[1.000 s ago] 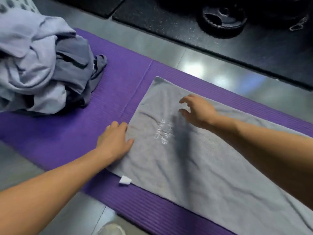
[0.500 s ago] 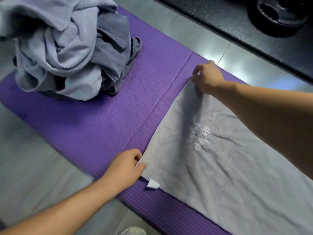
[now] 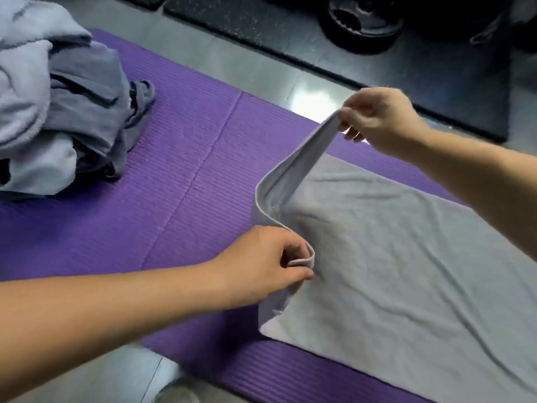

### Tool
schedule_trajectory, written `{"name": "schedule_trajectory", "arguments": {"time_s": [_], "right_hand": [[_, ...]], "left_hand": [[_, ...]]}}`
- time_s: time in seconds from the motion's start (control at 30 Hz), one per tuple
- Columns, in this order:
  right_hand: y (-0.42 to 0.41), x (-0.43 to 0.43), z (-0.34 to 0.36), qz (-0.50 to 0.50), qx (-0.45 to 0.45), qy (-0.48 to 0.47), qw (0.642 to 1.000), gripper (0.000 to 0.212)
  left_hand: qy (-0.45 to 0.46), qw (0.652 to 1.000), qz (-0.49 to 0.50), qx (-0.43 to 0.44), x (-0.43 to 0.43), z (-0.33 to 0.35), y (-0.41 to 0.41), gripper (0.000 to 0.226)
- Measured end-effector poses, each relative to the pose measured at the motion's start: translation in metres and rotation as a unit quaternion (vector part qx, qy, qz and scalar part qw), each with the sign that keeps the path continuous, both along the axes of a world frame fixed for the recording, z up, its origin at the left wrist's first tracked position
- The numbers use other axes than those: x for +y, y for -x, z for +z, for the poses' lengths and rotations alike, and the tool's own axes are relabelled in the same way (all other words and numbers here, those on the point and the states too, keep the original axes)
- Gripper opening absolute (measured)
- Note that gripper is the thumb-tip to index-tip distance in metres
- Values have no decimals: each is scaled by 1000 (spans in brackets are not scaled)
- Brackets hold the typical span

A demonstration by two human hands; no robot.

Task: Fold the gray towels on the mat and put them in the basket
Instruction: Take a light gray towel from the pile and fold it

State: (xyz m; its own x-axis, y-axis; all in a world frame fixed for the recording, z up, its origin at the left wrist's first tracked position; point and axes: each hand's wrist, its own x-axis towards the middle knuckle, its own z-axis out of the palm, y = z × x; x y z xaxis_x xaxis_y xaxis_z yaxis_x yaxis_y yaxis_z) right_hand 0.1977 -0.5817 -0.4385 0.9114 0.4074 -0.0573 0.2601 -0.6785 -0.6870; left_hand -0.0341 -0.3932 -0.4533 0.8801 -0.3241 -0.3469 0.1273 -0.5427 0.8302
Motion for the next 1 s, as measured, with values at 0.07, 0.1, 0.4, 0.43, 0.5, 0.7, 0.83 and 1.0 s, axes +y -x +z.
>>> {"name": "schedule_trajectory", "arguments": {"time_s": [0.07,0.1,0.4,0.43,0.5,0.7,0.83,1.0], "right_hand": [[10,-54,16,-57,13,-35,998,14],[16,-83,22,-83,19,-48,995,15],[64,-355,26,-275,41,-51,959,20],[67,-383,19,-297,52,-57,952,13],[73,-434,4,-334,65,-70,938,16],[88,-553,-38,-391,99,-115,908,34],[90,-604,-54,-414,76,-83,904,43],[95,-638,-89,-449,89,-97,884,51]], "left_hand": [[-5,999,-38,-11,-37,14,-14,13],[-15,998,-57,-16,-58,21,-20,14],[22,988,-154,-3,-341,29,-16,19],[35,988,-151,2,-373,19,-6,19],[56,989,-137,11,-433,0,17,13],[114,989,-90,34,-558,-31,78,8],[101,989,-109,7,-597,-47,97,9],[80,982,-171,-27,-629,-71,115,11]]}}
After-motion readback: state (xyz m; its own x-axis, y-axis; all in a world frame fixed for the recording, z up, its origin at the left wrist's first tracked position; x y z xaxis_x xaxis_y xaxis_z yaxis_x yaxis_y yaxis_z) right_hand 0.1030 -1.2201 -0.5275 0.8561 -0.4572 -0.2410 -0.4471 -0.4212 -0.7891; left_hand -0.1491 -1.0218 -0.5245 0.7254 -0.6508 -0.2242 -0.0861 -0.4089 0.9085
